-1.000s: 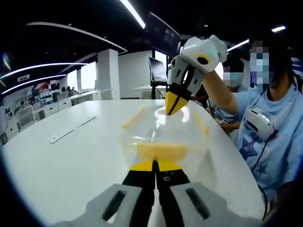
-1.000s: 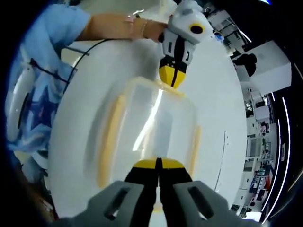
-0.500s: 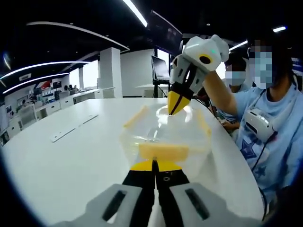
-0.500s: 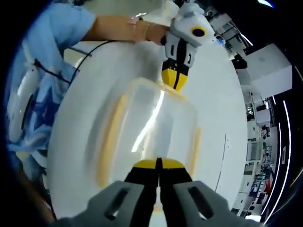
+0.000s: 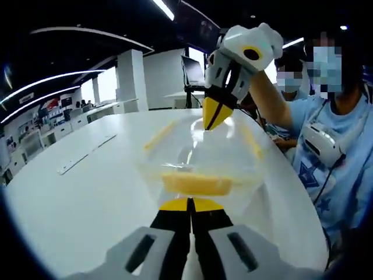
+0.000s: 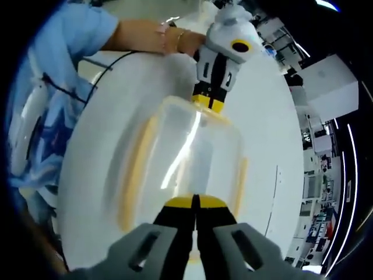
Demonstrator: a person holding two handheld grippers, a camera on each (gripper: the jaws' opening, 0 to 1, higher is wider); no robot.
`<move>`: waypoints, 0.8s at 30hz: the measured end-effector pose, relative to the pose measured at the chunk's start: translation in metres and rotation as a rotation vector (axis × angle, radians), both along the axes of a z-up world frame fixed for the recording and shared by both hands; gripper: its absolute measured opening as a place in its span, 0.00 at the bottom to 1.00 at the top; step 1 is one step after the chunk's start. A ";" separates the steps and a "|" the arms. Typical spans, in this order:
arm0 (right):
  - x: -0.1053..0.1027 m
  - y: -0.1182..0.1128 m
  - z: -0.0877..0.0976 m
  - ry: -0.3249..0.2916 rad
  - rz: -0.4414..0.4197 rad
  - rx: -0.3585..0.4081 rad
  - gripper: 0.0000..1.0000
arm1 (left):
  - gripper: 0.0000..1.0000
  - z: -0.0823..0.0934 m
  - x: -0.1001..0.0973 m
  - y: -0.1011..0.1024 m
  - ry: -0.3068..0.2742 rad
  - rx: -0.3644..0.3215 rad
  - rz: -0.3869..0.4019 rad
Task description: Snap each plastic latch of the storage box into its locked position after aligning the lid with the box until every specified latch is closed and the lid sits flush.
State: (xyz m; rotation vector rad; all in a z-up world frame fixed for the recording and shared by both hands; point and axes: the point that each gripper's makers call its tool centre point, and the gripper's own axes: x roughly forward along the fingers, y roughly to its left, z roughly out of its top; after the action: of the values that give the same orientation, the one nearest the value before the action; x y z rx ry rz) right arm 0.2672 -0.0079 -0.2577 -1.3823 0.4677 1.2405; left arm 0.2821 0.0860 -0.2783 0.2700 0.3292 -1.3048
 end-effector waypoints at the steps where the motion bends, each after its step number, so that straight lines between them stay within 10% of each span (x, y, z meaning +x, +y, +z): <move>1: 0.000 0.000 0.000 0.002 -0.002 0.004 0.00 | 0.00 -0.004 -0.006 -0.005 -0.009 0.005 0.000; 10: -0.003 0.001 0.000 0.011 -0.015 -0.023 0.00 | 0.00 -0.005 -0.007 -0.005 -0.071 0.038 0.013; 19: -0.003 0.003 -0.001 0.030 -0.032 -0.025 0.00 | 0.00 -0.030 0.018 0.003 -0.013 0.142 0.058; 24: 0.001 0.004 -0.001 0.046 -0.047 -0.078 0.00 | 0.00 -0.025 0.029 0.003 0.068 0.084 0.110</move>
State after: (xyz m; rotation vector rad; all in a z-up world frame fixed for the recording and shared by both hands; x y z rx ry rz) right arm 0.2682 -0.0040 -0.2583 -1.4027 0.5827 1.2288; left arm 0.3106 0.0891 -0.3031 0.2746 0.4515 -1.1950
